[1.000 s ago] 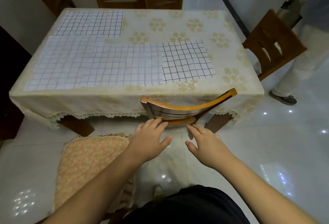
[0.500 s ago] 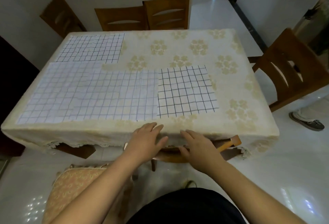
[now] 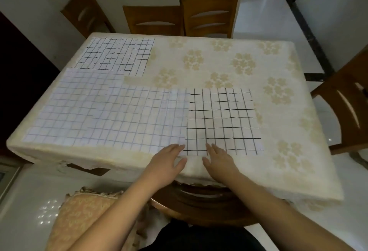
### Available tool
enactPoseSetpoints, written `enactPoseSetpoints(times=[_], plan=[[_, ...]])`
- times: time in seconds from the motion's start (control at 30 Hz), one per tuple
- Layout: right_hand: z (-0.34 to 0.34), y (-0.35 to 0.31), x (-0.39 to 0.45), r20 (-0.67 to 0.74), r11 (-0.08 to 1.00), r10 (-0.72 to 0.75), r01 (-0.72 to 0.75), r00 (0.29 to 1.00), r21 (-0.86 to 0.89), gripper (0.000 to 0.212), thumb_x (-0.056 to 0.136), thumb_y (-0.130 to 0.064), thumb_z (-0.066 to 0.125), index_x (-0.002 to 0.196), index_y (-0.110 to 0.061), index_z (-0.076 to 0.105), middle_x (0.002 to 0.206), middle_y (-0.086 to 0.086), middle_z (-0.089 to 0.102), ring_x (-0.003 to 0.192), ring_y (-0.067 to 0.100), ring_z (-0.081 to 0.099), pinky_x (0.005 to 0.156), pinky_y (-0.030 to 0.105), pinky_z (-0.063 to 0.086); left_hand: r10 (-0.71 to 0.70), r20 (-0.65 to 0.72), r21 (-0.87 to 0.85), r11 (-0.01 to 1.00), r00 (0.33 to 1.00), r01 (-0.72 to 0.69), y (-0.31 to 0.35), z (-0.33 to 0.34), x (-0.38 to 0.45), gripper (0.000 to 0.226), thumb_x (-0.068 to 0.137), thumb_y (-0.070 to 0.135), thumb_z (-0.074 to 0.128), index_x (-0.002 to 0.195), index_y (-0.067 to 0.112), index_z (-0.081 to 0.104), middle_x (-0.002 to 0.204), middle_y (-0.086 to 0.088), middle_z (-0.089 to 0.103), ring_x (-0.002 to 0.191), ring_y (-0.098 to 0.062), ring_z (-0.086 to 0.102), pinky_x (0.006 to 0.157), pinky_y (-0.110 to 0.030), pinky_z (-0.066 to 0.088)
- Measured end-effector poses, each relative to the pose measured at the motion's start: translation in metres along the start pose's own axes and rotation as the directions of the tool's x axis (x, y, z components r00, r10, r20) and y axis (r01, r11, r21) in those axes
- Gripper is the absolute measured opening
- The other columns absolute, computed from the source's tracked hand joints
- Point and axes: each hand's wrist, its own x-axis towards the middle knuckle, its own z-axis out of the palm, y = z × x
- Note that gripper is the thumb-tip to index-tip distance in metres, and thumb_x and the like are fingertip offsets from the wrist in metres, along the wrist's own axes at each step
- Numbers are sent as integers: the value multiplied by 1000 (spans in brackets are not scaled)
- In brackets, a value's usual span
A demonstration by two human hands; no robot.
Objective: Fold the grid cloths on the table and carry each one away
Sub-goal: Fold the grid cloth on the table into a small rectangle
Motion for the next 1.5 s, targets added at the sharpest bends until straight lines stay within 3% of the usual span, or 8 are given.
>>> enactPoseSetpoints(times=[0.33, 0.83, 0.93, 1.13, 1.23, 1.33, 1.43, 1.5], plan=[[51, -15, 46, 16, 972, 194, -191, 981, -135, 67, 100, -44, 28, 155, -16, 2, 161, 21, -7, 149, 35, -3, 120, 46, 6, 77, 91, -78, 995, 993, -70, -26, -11, 51, 52, 102, 43, 39, 151, 30, 30, 158, 9, 27, 144, -8, 23, 118, -28, 19], [49, -4, 26, -79, 964, 248, -254, 966, -80, 74, 95, -53, 9, 155, -11, 9, 164, 6, 5, 150, 19, 3, 121, 41, 2, 203, 211, -150, 973, 956, -173, -23, -1, 106, 48, 102, 40, 40, 148, 25, 35, 155, 3, 34, 141, -12, 32, 114, -28, 26], [44, 1, 14, -124, 969, 222, -233, 967, -85, 90, 80, -56, -8, 155, -11, 12, 164, 5, 9, 150, 19, 5, 120, 40, 2, 160, 208, -202, 972, 965, -118, -15, 2, 120, 50, 102, 38, 41, 149, 23, 34, 156, 0, 31, 141, -15, 32, 115, -30, 26], [28, 13, -4, -107, 979, 156, -168, 982, -115, 92, 78, -56, -9, 155, -11, 14, 163, 6, 11, 150, 20, 9, 120, 40, 3, -5, 237, -338, 937, 971, 87, 15, 1, 149, 47, 103, 39, 38, 148, 24, 38, 154, -2, 38, 137, -19, 39, 101, -25, 31], [23, 24, -14, -95, 978, 129, -143, 987, -152, 80, 86, -52, 9, 148, -8, 36, 156, 8, 34, 144, 22, 32, 116, 44, 23, -51, 224, -370, 920, 973, 133, 35, 5, 161, 46, 103, 39, 39, 147, 27, 38, 151, -4, 40, 132, -21, 42, 99, -26, 36], [21, 34, -20, -92, 985, 54, -68, 994, -156, 64, 86, -46, 34, 127, -8, 63, 133, 8, 62, 121, 21, 60, 99, 43, 46, -91, 232, -373, 911, 969, 175, 55, 10, 171, 49, 103, 41, 38, 150, 31, 30, 155, -7, 34, 136, -23, 39, 109, -32, 34], [15, 39, -28, -97, 987, -6, -10, 995, -158, 66, 86, -48, 33, 131, -8, 59, 138, 7, 58, 126, 21, 56, 103, 44, 41, -109, 242, -382, 902, 964, 199, 73, 14, 179, 51, 103, 42, 36, 153, 33, 25, 158, -5, 28, 140, -24, 34, 115, -36, 30], [8, 40, -30, -72, 984, -45, 32, 996, -176, 77, 86, -51, 17, 146, -8, 39, 155, 7, 33, 142, 21, 35, 114, 45, 21, -116, 250, -373, 905, 961, 206, 83, 18, 186, 52, 103, 44, 35, 153, 34, 24, 159, -5, 26, 143, -24, 30, 117, -37, 27]])
